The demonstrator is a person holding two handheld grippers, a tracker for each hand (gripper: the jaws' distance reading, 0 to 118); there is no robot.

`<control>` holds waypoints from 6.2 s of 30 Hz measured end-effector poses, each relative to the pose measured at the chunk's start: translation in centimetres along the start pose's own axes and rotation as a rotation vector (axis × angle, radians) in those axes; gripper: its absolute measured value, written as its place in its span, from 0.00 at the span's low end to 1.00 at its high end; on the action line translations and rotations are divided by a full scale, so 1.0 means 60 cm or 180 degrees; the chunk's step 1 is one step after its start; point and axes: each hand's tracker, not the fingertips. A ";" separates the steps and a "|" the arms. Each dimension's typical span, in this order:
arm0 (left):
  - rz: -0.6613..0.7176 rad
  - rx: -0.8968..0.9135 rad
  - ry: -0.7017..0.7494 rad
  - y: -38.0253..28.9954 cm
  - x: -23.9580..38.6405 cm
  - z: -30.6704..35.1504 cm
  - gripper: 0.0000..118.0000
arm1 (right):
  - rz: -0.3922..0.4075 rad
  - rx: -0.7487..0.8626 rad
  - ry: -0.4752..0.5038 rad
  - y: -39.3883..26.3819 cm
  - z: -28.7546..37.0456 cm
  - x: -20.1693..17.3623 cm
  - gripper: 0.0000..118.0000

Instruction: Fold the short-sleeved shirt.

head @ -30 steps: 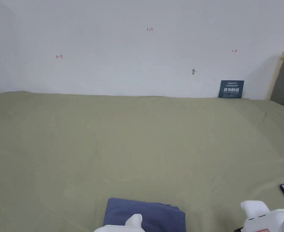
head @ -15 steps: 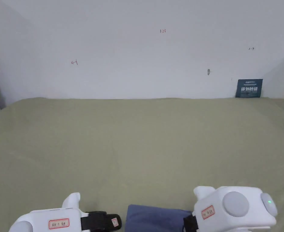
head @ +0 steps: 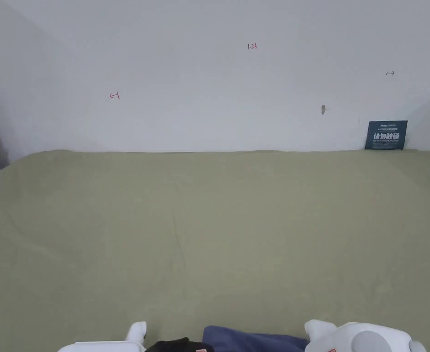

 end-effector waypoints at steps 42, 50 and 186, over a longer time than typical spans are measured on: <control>-0.0272 0.0415 0.0947 0.162 -0.131 0.404 0.22 | 0.0952 0.0179 0.0340 0.076 -0.176 -0.428 0.00; 0.0081 0.0338 0.1323 0.260 -0.244 0.627 0.22 | 0.1041 0.0156 0.0538 0.076 -0.223 -0.487 0.00; -0.2442 0.2886 0.2962 -0.089 0.422 0.019 1.00 | 0.0734 0.3376 -0.1279 -0.036 0.317 0.019 1.00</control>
